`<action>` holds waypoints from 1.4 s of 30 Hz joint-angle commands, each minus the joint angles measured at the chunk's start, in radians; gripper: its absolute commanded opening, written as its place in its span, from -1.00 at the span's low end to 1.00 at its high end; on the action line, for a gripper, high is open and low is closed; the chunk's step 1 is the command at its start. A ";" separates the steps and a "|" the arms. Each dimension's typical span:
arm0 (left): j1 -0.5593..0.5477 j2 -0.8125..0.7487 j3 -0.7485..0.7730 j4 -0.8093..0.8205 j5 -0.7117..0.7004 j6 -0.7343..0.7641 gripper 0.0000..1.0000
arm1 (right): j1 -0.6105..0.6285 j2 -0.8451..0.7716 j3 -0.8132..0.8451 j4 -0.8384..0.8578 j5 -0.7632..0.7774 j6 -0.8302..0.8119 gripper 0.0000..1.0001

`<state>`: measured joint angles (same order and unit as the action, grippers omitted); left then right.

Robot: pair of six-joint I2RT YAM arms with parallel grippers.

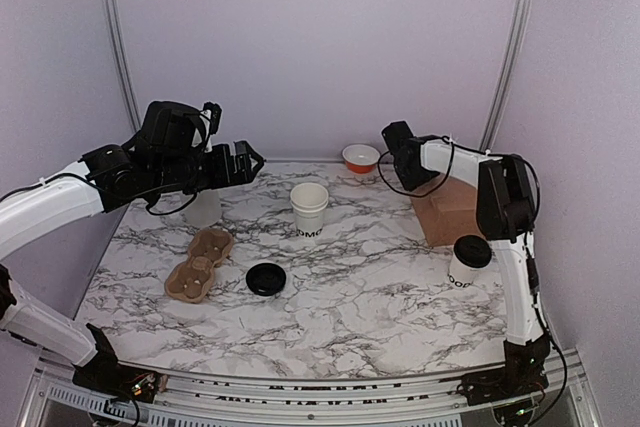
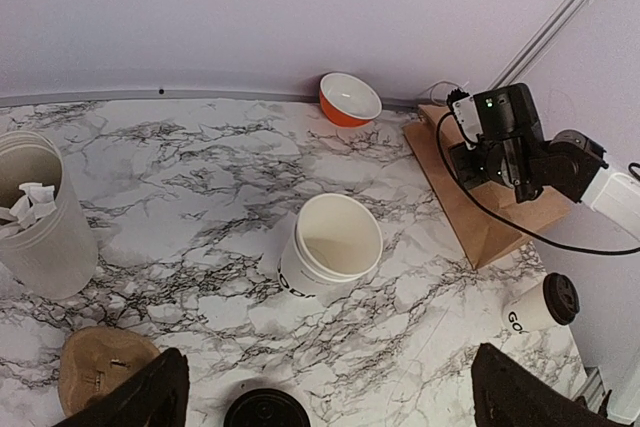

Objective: Pack the takeout coffee

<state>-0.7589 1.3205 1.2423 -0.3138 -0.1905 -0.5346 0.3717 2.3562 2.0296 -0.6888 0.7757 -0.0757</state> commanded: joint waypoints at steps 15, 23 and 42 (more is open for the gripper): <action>0.004 0.028 0.039 -0.010 0.026 0.001 0.99 | 0.026 -0.044 0.008 0.136 0.058 -0.065 -0.93; 0.004 0.050 0.056 -0.007 0.041 0.000 0.98 | 0.054 -0.171 -0.043 0.220 0.057 -0.069 -1.00; 0.013 0.250 0.278 -0.028 0.138 -0.014 0.98 | 0.111 -0.541 -0.272 0.363 -0.127 0.038 -1.00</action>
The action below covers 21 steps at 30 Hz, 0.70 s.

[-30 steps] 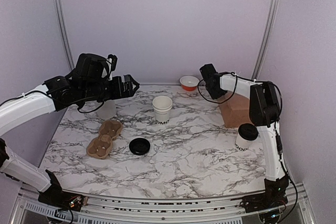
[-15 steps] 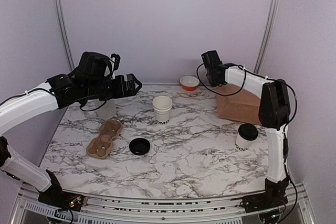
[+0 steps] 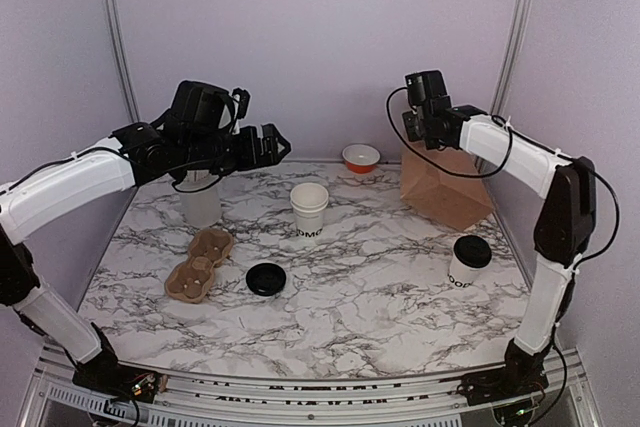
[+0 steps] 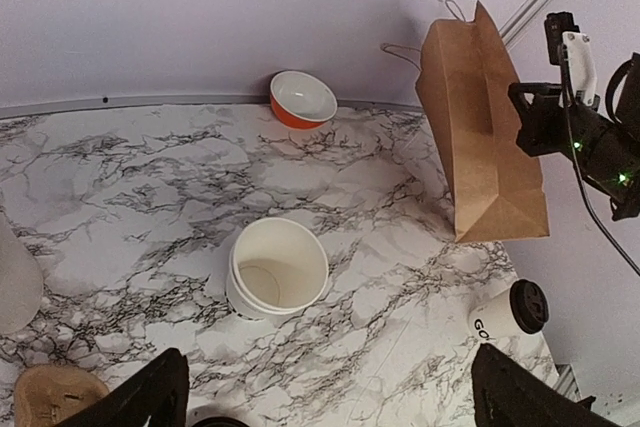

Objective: Pack the takeout coffee

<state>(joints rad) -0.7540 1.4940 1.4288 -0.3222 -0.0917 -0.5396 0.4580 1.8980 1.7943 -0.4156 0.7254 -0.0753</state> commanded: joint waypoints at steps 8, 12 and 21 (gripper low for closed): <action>0.007 0.272 0.345 -0.066 0.077 0.006 0.90 | 0.040 -0.276 -0.213 0.222 -0.262 0.101 -1.00; 0.001 0.353 0.459 -0.080 0.092 0.020 0.77 | 0.051 -0.370 -0.330 0.323 -0.356 0.145 -1.00; -0.027 0.431 0.592 -0.081 0.053 0.041 0.56 | 0.185 -0.520 -0.594 0.572 -0.357 0.140 -1.00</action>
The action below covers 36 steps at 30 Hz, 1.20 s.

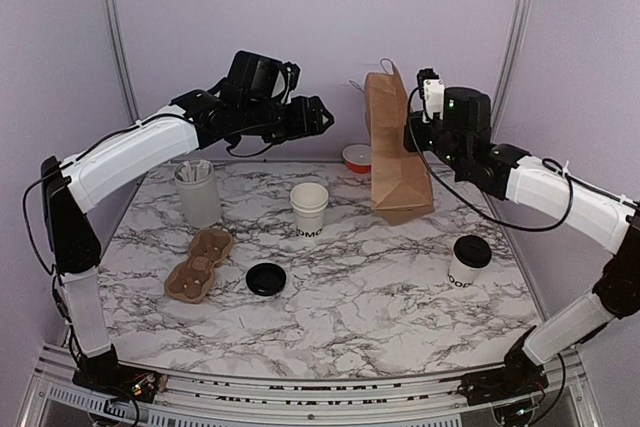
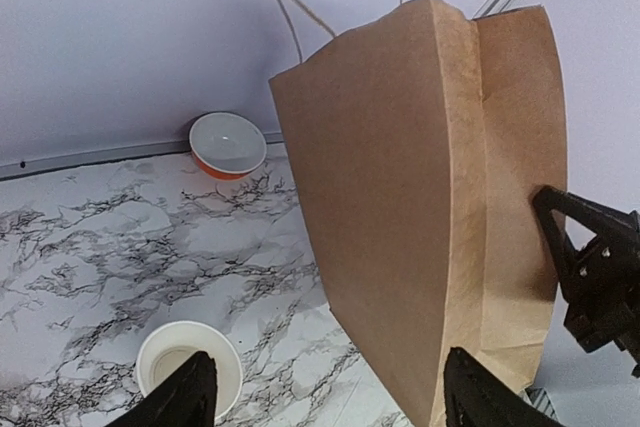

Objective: Pack the takeout coffee

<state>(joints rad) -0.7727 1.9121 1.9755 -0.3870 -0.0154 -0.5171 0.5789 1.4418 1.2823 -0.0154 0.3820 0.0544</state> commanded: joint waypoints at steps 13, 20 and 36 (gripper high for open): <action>0.144 0.046 0.038 0.044 0.052 -0.329 0.40 | 0.247 -0.237 -0.460 0.525 0.003 -0.012 -0.97; 0.187 0.126 0.106 0.124 0.162 -0.460 0.40 | 0.287 -0.256 -0.525 0.547 -0.018 0.025 -0.95; 0.198 0.196 0.192 0.169 0.191 -0.500 0.32 | 0.292 -0.261 -0.562 0.522 -0.054 0.054 -0.91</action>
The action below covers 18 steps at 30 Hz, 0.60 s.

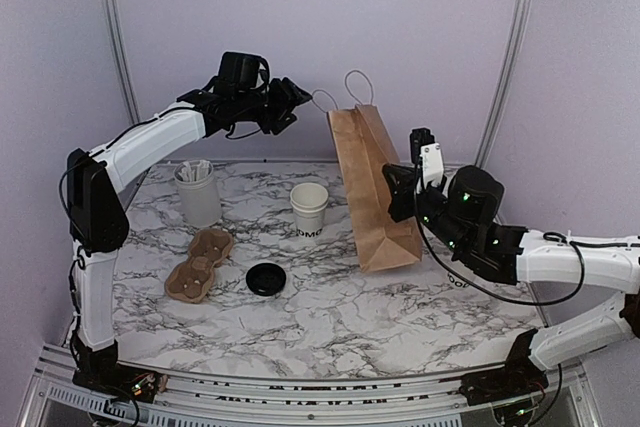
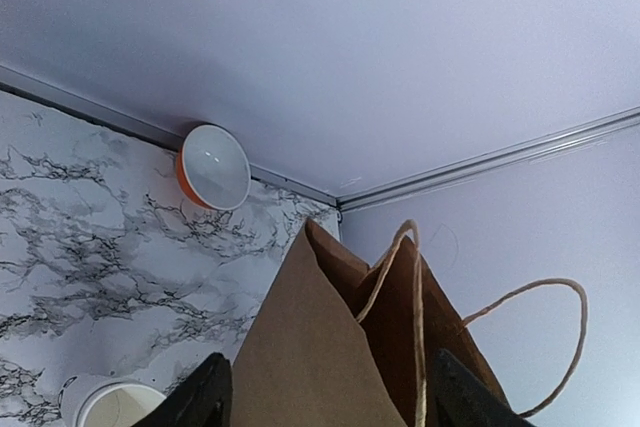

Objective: Pack the takeout coffee

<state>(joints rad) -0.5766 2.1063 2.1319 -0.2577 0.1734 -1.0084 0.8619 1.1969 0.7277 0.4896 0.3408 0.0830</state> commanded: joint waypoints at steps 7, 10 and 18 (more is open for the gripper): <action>0.002 0.047 0.089 0.046 0.024 -0.005 0.18 | 0.009 -0.017 -0.016 0.008 -0.028 0.036 -0.90; 0.002 0.067 0.113 0.046 0.037 0.000 0.13 | 0.009 -0.017 -0.017 0.000 -0.033 0.036 -0.89; 0.000 0.080 0.124 0.046 0.056 0.016 -0.18 | 0.009 -0.012 -0.016 -0.009 -0.040 0.040 -0.87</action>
<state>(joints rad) -0.5766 2.1727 2.2303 -0.2340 0.2100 -1.0042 0.8619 1.1965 0.7078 0.4900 0.3134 0.1055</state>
